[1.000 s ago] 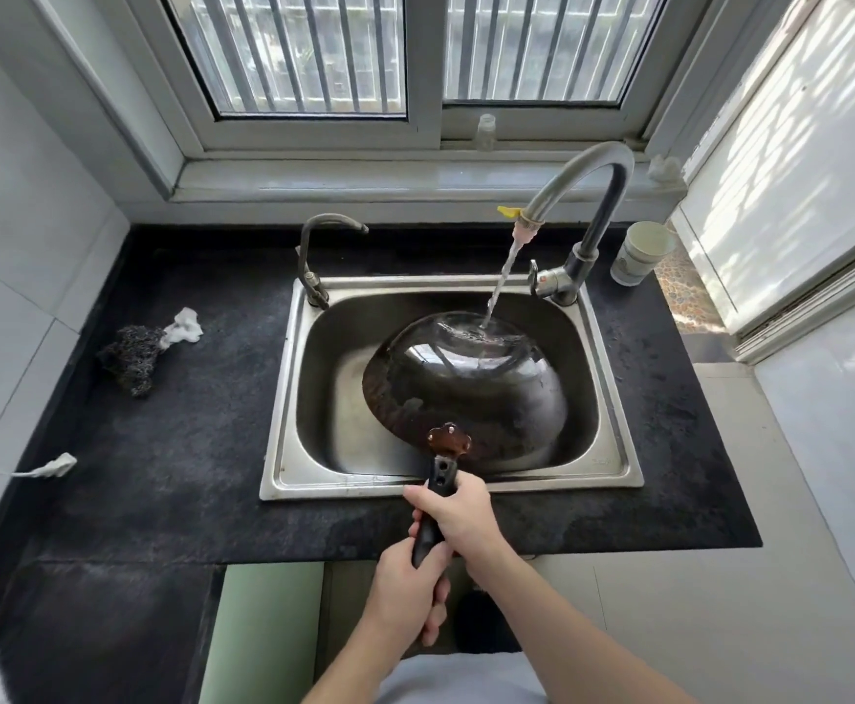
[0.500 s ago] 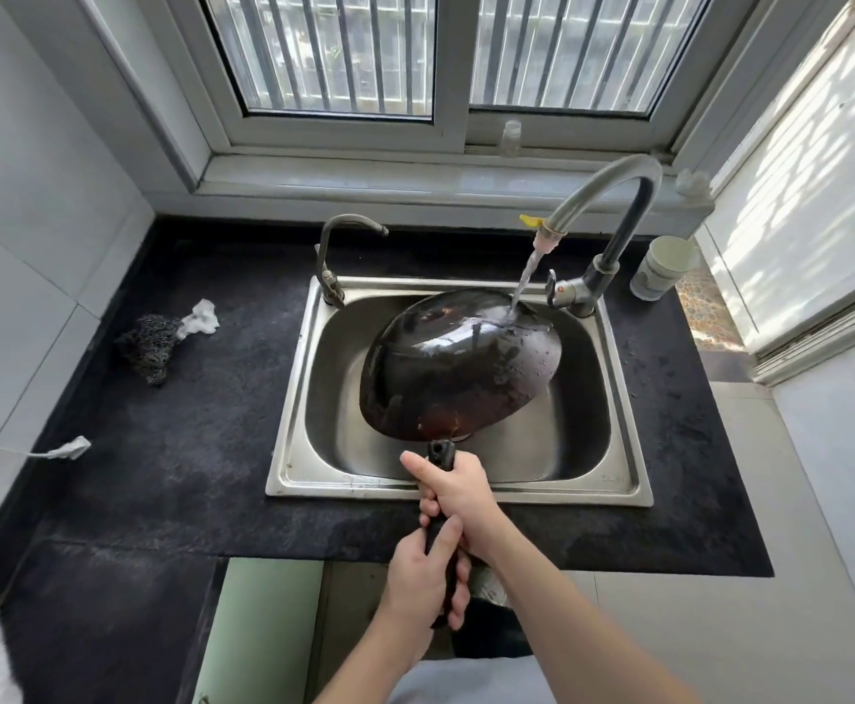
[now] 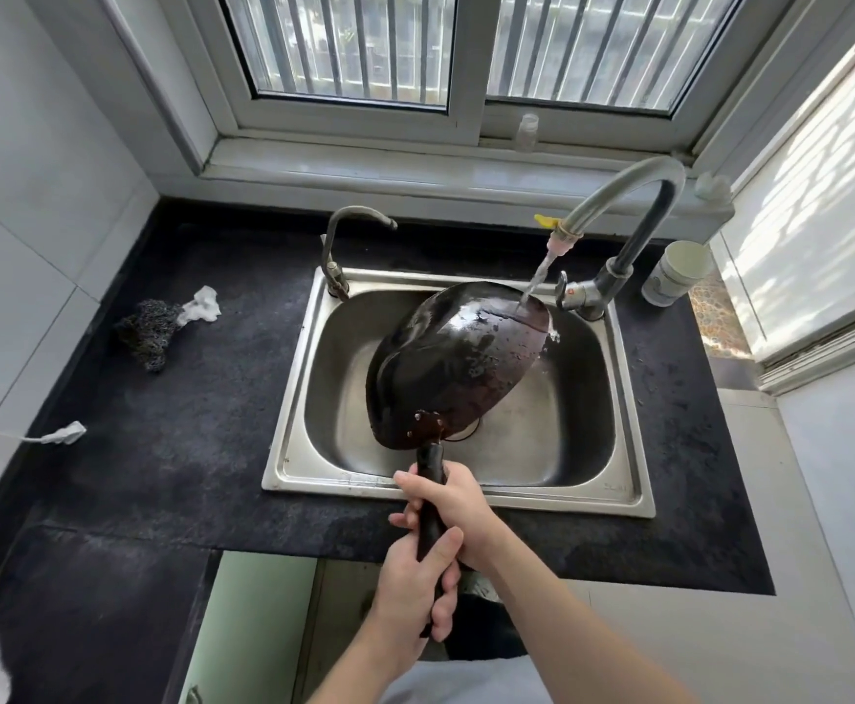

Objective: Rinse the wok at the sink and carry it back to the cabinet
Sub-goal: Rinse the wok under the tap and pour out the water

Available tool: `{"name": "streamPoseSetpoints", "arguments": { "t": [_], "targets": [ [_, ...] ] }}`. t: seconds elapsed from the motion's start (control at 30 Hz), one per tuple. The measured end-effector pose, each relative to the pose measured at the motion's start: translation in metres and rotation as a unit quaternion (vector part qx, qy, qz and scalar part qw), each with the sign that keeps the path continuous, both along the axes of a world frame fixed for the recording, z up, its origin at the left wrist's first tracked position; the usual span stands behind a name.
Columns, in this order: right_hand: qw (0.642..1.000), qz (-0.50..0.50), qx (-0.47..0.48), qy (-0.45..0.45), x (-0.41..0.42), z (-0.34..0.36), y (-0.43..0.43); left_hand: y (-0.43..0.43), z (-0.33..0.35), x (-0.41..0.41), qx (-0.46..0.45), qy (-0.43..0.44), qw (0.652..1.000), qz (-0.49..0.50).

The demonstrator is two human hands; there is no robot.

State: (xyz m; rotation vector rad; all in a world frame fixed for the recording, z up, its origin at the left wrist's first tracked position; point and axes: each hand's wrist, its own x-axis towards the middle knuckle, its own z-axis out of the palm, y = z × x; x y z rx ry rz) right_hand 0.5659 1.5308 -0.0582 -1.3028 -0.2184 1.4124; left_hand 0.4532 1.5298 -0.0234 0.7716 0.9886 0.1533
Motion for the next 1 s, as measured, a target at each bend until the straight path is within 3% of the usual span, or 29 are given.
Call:
{"name": "streamPoseSetpoints", "arguments": {
  "t": [0.07,0.3,1.0],
  "targets": [
    [0.999,-0.006,-0.004,0.049,0.001,0.001,0.002,0.0,0.0,0.003,-0.001,0.005,1.0,0.003],
    [1.0,0.015,-0.002,-0.002,0.012,0.004,0.002,0.0,0.006,0.017,0.018,0.032,0.999,0.0],
    [0.998,0.027,0.058,-0.006,0.013,0.011,-0.006,0.0,0.017,0.009,0.123,0.078,0.986,-0.078]
  ]
}}
